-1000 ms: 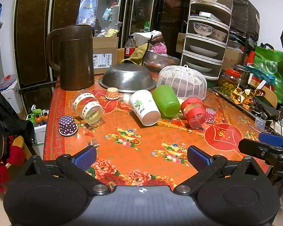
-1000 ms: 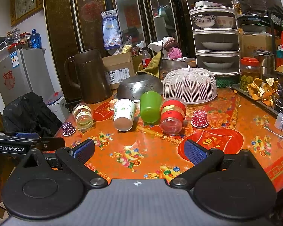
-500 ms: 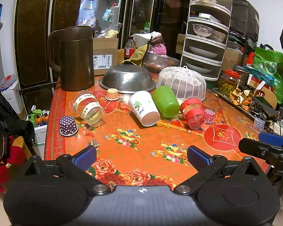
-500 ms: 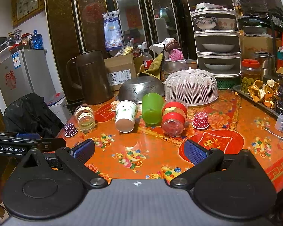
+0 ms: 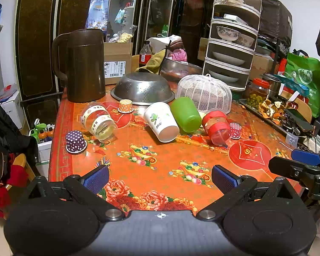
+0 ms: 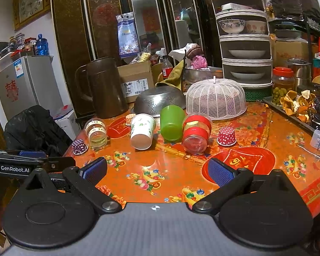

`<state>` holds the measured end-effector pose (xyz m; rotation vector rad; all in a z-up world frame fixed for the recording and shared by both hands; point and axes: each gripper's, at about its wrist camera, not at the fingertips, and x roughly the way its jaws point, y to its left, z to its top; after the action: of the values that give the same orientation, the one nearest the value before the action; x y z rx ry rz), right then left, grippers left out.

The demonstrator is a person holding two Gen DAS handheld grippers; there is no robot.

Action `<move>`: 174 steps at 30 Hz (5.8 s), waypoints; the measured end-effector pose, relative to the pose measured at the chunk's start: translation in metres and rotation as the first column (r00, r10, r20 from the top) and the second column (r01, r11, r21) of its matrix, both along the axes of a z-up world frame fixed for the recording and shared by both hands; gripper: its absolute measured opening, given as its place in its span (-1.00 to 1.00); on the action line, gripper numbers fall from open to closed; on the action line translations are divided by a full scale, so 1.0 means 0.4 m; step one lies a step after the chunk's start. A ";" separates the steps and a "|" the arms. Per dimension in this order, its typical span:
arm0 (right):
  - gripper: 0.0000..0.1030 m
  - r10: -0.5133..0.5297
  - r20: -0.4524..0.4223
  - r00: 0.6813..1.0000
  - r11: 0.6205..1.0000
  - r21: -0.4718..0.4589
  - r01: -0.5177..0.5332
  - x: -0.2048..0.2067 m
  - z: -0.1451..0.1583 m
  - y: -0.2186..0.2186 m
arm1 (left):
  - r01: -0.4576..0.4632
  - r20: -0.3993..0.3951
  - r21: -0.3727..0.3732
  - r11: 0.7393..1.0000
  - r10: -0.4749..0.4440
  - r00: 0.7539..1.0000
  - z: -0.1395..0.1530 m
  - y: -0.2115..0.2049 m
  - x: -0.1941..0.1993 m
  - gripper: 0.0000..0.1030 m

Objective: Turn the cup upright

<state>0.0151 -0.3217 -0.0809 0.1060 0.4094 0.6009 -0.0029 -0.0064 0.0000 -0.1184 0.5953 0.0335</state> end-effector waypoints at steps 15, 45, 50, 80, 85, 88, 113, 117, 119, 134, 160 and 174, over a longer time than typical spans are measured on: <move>0.98 0.003 -0.006 1.000 1.000 -0.004 -0.003 -0.003 -0.007 0.000 | -0.002 -0.003 -0.006 1.000 0.002 1.000 -0.005 0.005 0.000 1.00; 0.98 0.004 -0.017 1.000 1.000 -0.009 -0.005 0.000 -0.012 0.003 | -0.003 -0.016 -0.012 1.000 0.003 1.000 -0.009 0.004 0.006 1.00; 0.98 0.005 -0.020 1.000 1.000 -0.011 -0.005 0.004 -0.011 0.003 | -0.003 -0.017 -0.010 1.000 0.003 1.000 -0.010 0.005 0.007 1.00; 0.42 -0.112 -0.414 0.904 0.949 -0.315 -0.026 0.589 -0.030 0.207 | -0.022 -0.049 -0.106 0.994 0.016 0.999 -0.066 0.113 0.018 1.00; 0.22 -0.109 -0.443 0.890 0.956 -0.292 -0.028 0.596 -0.031 0.200 | -0.026 -0.043 -0.110 0.994 0.021 0.999 -0.062 0.118 0.007 1.00; 0.19 -0.102 -0.423 0.900 0.965 -0.260 -0.013 0.569 -0.004 0.180 | -0.030 -0.035 -0.112 0.993 0.027 0.999 -0.059 0.120 -0.001 1.00; 0.19 0.219 -0.332 0.917 0.972 -0.010 -0.236 0.050 0.106 0.066 | 0.002 -0.031 -0.225 0.974 -0.009 0.999 -0.058 0.149 -0.050 1.00; 0.19 0.225 -0.493 0.840 0.959 -0.038 -0.279 0.115 -0.006 0.154 | 0.036 -0.071 -0.281 0.959 -0.058 0.996 -0.080 0.144 -0.042 1.00; 0.19 0.222 -0.520 0.825 0.953 -0.061 -0.295 0.131 -0.032 0.186 | 0.057 -0.097 -0.305 0.951 -0.091 0.991 -0.087 0.135 -0.031 1.00; 0.27 0.229 -0.515 0.826 0.937 -0.115 -0.331 0.120 -0.086 0.249 | 0.051 -0.251 -0.542 0.839 -0.220 0.943 -0.152 0.074 0.060 0.99; 0.27 0.261 -0.500 0.826 0.924 -0.117 -0.363 0.103 -0.089 0.240 | -0.064 -0.362 -0.563 0.824 -0.176 0.915 -0.201 0.030 0.101 0.51; 0.97 0.249 -0.375 0.893 0.960 -0.024 -0.278 0.084 -0.051 0.106 | 0.024 -0.229 -0.550 0.835 -0.179 0.957 -0.161 0.058 0.055 0.45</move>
<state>0.0485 -0.2793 -0.1013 0.0895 0.8229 0.8365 0.0193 0.0167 -0.0644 -0.6463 0.8763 -0.2323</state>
